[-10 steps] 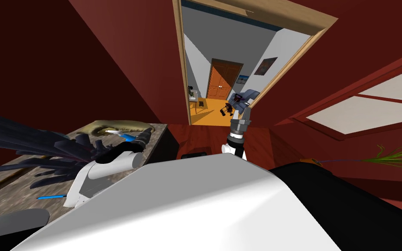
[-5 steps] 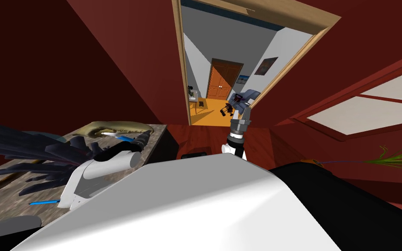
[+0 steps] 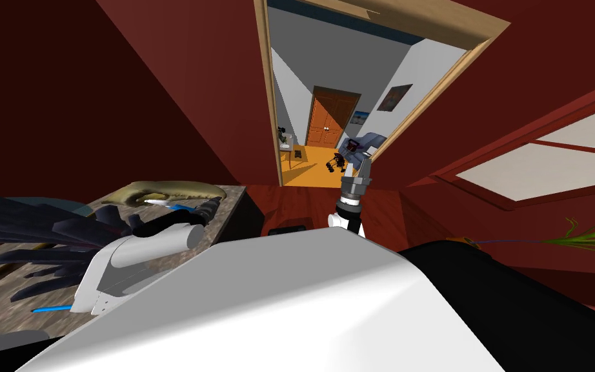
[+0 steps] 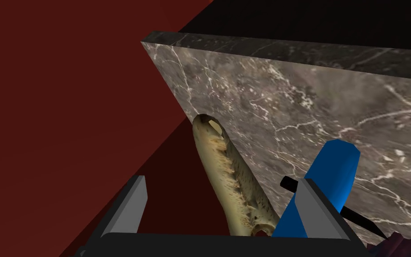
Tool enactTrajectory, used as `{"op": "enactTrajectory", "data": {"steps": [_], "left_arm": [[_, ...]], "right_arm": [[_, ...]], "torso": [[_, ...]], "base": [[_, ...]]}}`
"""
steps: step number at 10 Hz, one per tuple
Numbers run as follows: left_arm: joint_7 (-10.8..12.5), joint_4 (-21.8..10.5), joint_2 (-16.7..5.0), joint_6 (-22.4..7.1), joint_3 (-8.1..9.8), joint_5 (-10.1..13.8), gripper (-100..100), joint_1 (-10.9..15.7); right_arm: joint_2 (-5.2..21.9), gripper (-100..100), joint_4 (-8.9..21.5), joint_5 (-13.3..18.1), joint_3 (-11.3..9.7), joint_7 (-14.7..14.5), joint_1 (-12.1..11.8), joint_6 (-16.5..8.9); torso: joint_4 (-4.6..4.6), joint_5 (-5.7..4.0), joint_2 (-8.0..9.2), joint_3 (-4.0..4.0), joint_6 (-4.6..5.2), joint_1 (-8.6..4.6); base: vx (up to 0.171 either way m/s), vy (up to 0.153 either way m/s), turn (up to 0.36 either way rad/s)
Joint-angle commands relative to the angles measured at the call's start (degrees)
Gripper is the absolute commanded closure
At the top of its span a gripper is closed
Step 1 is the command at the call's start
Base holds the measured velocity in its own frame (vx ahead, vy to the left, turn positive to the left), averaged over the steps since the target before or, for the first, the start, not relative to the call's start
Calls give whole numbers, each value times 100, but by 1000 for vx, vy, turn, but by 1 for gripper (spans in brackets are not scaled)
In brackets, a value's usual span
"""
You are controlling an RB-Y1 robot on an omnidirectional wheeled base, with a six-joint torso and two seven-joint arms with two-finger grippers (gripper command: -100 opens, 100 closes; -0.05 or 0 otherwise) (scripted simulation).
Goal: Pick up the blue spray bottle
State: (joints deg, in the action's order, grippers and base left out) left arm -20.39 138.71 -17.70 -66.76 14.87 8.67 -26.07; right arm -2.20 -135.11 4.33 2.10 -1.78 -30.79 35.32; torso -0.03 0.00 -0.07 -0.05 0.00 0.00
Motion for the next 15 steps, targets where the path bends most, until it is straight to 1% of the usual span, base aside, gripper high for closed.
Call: {"op": "enactTrajectory", "data": {"steps": [1,2,3,4,6,7,8,9,10,11,12,13,14,15], "left_arm": [[-81,51,-31,-286,86,-9,-100,41],[-81,51,-31,-458,86,-9,-100,41],[-81,51,-31,-517,86,-9,-100,41],[-158,101,-75,-726,190,5,-100,88],[-158,101,-75,-935,190,5,-100,88],[-233,155,-117,-1132,294,15,-100,136],[-233,155,-117,-1287,294,15,-100,136],[-233,155,-117,-1332,294,15,-100,136],[-304,210,-156,-1547,396,22,-100,184],[-304,210,-156,-1702,396,22,-100,184],[-371,268,-193,-1864,496,24,-100,233],[-371,268,-193,-1994,496,24,-100,233],[-371,268,-193,-2062,496,24,-100,233],[-434,327,-230,-2267,592,23,-100,283]], "right_arm": [[0,0,0,0,0,0,0,0],[0,0,0,0,0,0,0,0],[0,0,0,0,0,0,0,0],[0,0,0,0,0,0,0,0],[0,0,0,0,0,0,0,0],[0,0,0,0,0,0,0,0],[0,0,0,0,0,0,0,0],[0,0,0,0,0,0,0,0],[0,0,0,0,0,0,0,0],[0,0,0,0,0,0,0,0],[0,0,0,0,0,0,0,0],[0,0,0,0,0,0,0,0],[0,0,0,0,0,0,0,0],[0,0,0,0,0,0,0,0]], "torso": [[0,0,0,0,0,0],[0,0,-4,-2,0,0],[-1,0,-5,-3,0,-1],[0,0,1,0,0,-1],[-1,0,-4,-2,0,1],[0,0,0,0,0,1],[0,0,-3,-1,0,0],[-1,0,-3,-2,0,1],[0,0,2,1,0,0],[0,0,-1,0,0,1],[-1,0,-2,-1,0,0],[-1,0,-6,-3,0,-1],[-1,0,-3,-2,0,1],[0,1,3,1,0,2]], "base": [[39,-5,0],[38,-7,1],[17,-4,0],[33,-2,0],[30,-1,0],[35,-4,-2],[36,0,2],[15,-2,-1],[31,-1,-1],[32,-4,-2],[44,-7,-2],[34,0,1],[12,3,0],[24,2,-4]]}}
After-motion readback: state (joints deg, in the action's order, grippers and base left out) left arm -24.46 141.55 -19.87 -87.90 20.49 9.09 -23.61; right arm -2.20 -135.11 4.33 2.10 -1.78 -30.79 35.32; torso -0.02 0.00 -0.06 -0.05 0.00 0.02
